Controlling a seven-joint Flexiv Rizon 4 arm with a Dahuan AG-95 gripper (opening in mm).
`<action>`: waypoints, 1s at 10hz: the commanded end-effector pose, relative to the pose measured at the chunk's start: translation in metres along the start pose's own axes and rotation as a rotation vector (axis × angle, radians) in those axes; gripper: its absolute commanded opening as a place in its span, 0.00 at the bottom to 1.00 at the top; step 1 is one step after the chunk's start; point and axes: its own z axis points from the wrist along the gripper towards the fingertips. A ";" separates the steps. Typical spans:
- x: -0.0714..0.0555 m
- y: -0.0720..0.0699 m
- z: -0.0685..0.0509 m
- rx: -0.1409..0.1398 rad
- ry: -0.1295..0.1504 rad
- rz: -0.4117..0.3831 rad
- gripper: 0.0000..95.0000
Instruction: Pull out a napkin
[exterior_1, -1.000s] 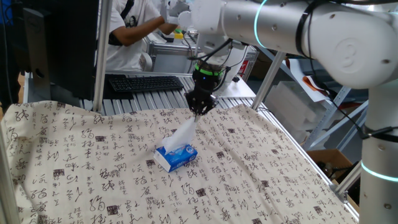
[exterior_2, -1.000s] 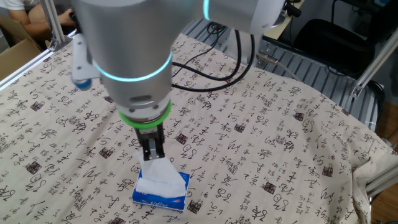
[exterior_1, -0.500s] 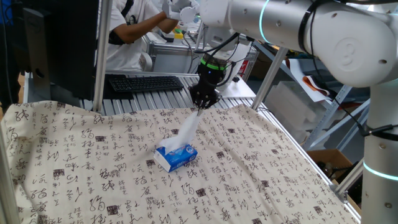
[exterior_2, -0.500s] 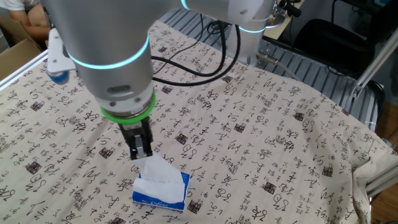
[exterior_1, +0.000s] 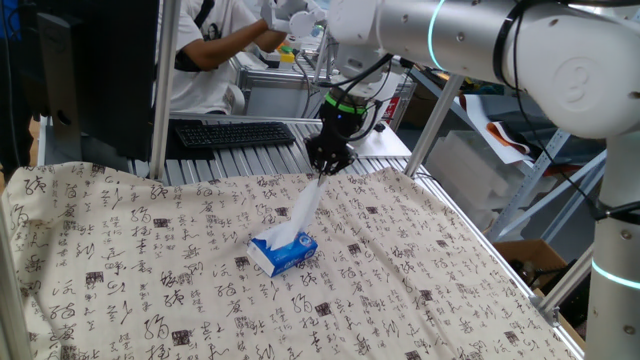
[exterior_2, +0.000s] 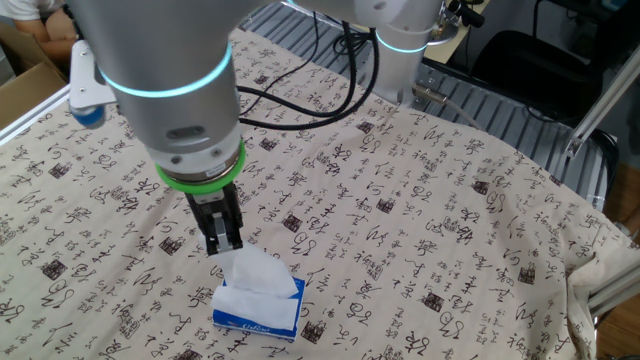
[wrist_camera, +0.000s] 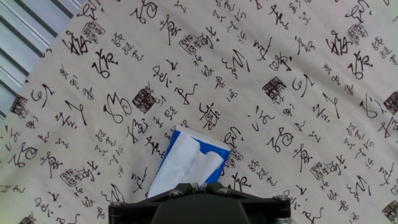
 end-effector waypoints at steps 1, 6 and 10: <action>-0.001 0.001 -0.001 0.003 0.009 0.000 0.00; 0.000 0.001 0.000 -0.015 0.016 -0.020 0.00; 0.000 0.001 0.000 -0.007 0.000 -0.028 0.00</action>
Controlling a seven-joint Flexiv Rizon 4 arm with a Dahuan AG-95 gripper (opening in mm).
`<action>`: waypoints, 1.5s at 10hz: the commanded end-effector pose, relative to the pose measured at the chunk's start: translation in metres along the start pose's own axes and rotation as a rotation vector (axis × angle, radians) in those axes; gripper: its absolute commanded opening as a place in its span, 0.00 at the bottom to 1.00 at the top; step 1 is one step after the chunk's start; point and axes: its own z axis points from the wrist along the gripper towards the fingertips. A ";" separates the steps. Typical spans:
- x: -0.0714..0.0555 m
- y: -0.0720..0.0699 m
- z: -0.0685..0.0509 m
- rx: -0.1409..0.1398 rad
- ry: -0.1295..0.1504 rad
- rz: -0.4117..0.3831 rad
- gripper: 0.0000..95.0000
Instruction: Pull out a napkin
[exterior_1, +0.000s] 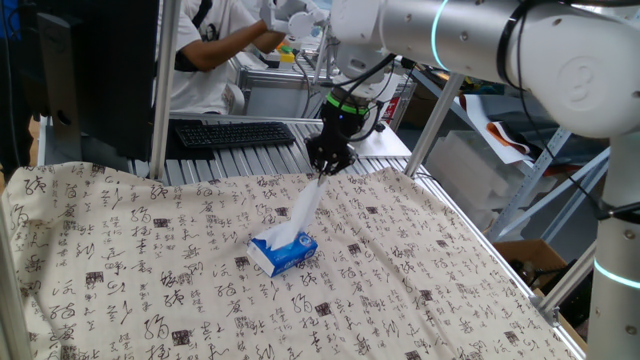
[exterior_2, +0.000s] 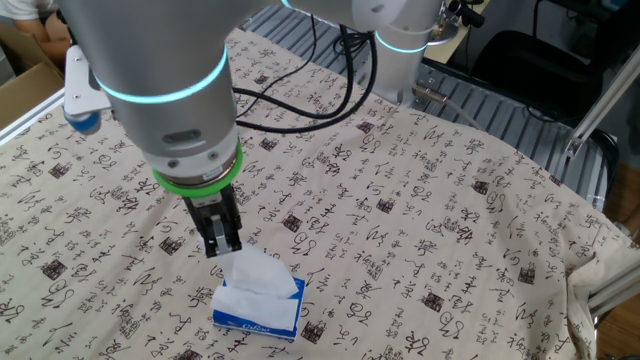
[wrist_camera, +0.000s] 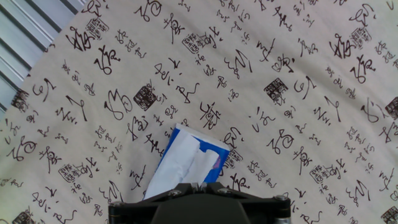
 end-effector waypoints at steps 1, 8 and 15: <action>-0.001 0.001 0.000 0.004 0.002 0.003 0.00; -0.001 0.001 0.000 -0.002 -0.005 0.003 0.00; -0.001 0.001 0.000 -0.012 -0.009 -0.001 0.00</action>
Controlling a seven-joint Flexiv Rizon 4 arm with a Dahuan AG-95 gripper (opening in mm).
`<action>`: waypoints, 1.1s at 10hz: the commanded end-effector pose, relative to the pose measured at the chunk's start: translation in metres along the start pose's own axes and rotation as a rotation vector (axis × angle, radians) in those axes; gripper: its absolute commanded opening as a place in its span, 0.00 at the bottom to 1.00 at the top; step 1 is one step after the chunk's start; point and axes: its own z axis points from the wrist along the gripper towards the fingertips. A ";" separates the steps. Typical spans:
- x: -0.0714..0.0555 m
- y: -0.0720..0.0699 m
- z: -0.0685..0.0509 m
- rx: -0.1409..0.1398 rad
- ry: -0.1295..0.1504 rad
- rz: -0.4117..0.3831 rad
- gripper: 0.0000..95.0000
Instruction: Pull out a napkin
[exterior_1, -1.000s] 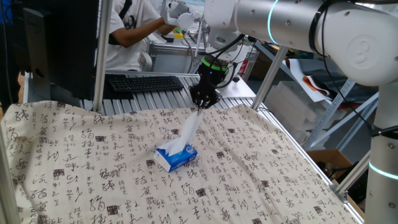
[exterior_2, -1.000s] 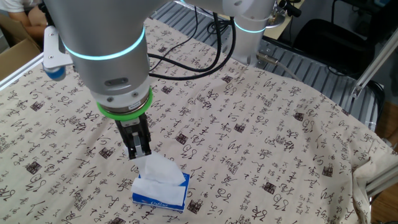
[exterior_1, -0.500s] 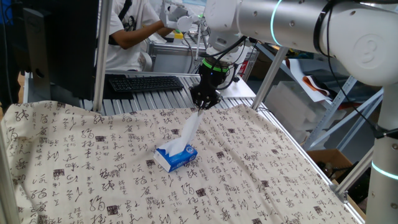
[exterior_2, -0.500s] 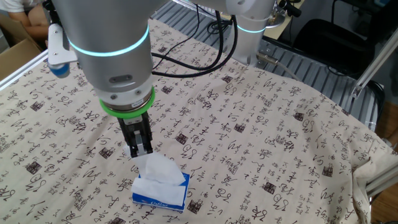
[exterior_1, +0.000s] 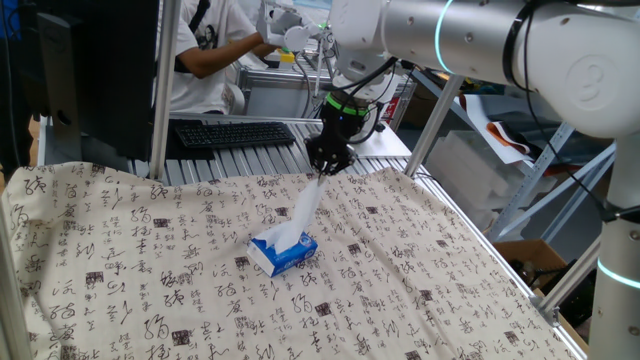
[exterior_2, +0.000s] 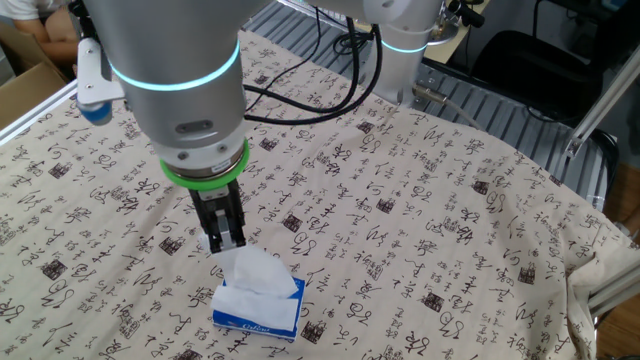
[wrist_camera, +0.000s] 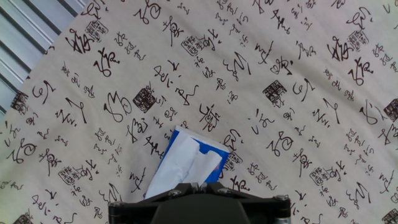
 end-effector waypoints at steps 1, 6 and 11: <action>0.000 0.000 -0.001 0.006 0.000 -0.002 0.00; 0.007 -0.004 -0.013 0.004 -0.002 -0.005 0.00; 0.015 -0.006 -0.029 0.006 0.000 -0.001 0.00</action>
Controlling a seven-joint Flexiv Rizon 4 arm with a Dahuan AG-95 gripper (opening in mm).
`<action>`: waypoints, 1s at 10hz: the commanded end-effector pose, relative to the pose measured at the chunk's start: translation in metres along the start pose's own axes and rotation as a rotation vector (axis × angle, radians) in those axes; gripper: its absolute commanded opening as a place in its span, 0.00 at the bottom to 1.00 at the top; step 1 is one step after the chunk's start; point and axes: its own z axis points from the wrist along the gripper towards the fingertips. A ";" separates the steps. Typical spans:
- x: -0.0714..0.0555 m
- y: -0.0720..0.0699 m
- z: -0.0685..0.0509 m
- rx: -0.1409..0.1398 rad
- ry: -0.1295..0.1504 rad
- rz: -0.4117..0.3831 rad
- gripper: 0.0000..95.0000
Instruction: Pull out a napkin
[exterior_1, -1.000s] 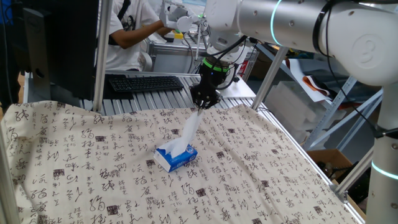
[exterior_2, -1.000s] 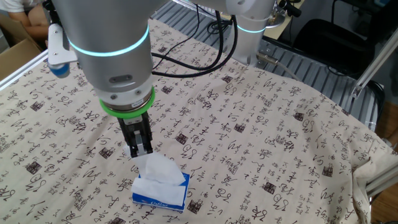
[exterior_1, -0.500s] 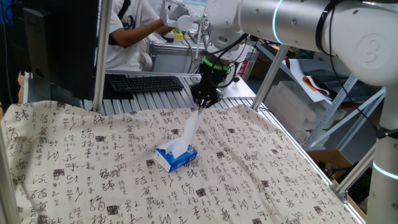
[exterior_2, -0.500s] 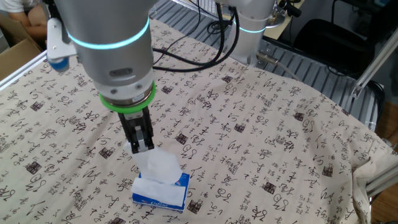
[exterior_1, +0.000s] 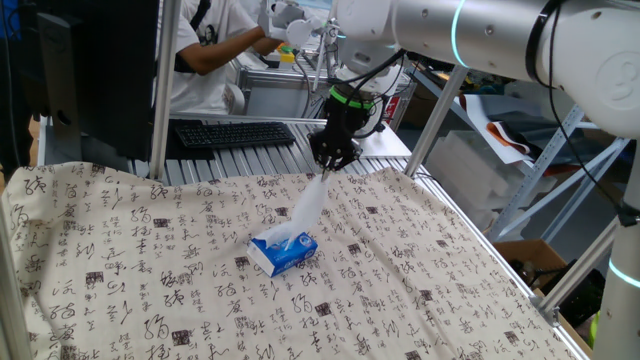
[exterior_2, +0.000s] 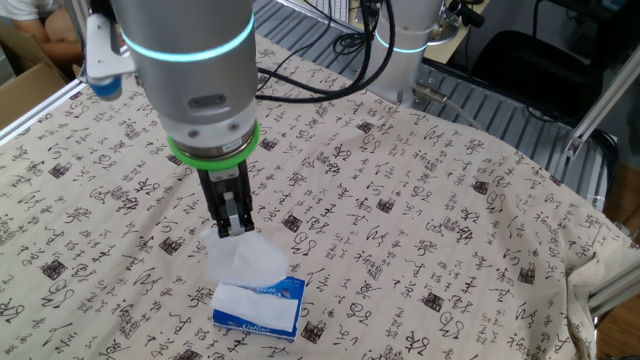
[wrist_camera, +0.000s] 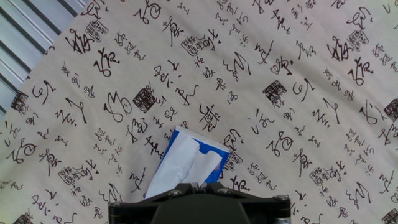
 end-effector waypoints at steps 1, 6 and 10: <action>0.000 0.001 -0.003 0.006 0.002 0.001 0.00; -0.007 0.001 -0.007 0.026 -0.005 -0.021 0.00; -0.029 0.001 -0.009 0.043 -0.004 -0.060 0.00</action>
